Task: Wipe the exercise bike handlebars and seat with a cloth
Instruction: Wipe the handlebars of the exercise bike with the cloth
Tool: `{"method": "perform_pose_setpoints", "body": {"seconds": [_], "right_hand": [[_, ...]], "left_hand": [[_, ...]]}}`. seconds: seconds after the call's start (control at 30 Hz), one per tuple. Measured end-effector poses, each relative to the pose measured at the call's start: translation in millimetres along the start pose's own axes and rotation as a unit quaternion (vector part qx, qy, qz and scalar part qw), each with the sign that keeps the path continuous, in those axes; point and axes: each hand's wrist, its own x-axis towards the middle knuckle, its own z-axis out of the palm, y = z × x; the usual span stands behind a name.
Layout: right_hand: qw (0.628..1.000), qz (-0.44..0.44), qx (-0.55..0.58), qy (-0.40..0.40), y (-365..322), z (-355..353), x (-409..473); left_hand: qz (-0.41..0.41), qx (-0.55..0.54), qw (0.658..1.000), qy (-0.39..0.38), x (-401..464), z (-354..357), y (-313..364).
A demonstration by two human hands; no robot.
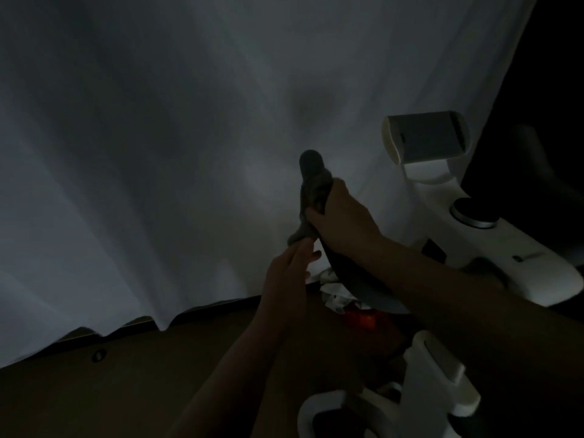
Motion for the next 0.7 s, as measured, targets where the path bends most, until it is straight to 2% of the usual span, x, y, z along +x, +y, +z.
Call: {"method": "perform_pose_setpoints", "body": {"seconds": [0.07, 0.13, 0.27, 0.33, 0.43, 0.53, 0.6, 0.67, 0.7], "right_hand": [[0.994, 0.025, -0.029, -0.104, 9.2, -17.2, 1.6], [0.985, 0.036, -0.062, -0.156, 4.8, -30.8, 18.2], [0.995, 0.039, -0.019, -0.087, -4.3, -17.4, 5.0], [0.997, 0.015, -0.057, -0.055, -1.1, -15.2, -29.7], [0.98, -0.006, -0.156, -0.126, 7.4, -33.5, -75.9], [0.979, -0.006, -0.14, -0.151, 17.4, -60.7, -106.7], [0.988, -0.006, -0.112, -0.106, 24.5, -71.1, -117.3], [0.983, 0.017, -0.172, -0.066, 22.0, -62.8, -121.6], [0.977, 0.024, -0.21, -0.032, 19.2, -51.0, -123.1]], "left_hand": [[0.009, -0.005, 1.0, 0.011, -4.1, 0.3, -0.3], [0.021, -0.011, 1.0, 0.021, -7.9, 2.4, 0.3], [0.045, -0.056, 0.995, 0.069, -12.2, 5.6, 1.0], [0.071, -0.05, 0.992, 0.086, -12.5, 4.0, 1.7], [0.113, -0.006, 0.989, 0.095, -16.7, 2.3, -1.4], [0.147, 0.02, 0.984, 0.096, -20.5, 8.4, -4.5], [0.203, 0.085, 0.973, 0.069, -22.6, 16.0, -4.1], [0.234, 0.123, 0.964, 0.026, -23.7, 23.3, -3.8], [0.223, 0.104, 0.969, 0.01, -24.8, 26.8, -2.4]]}}
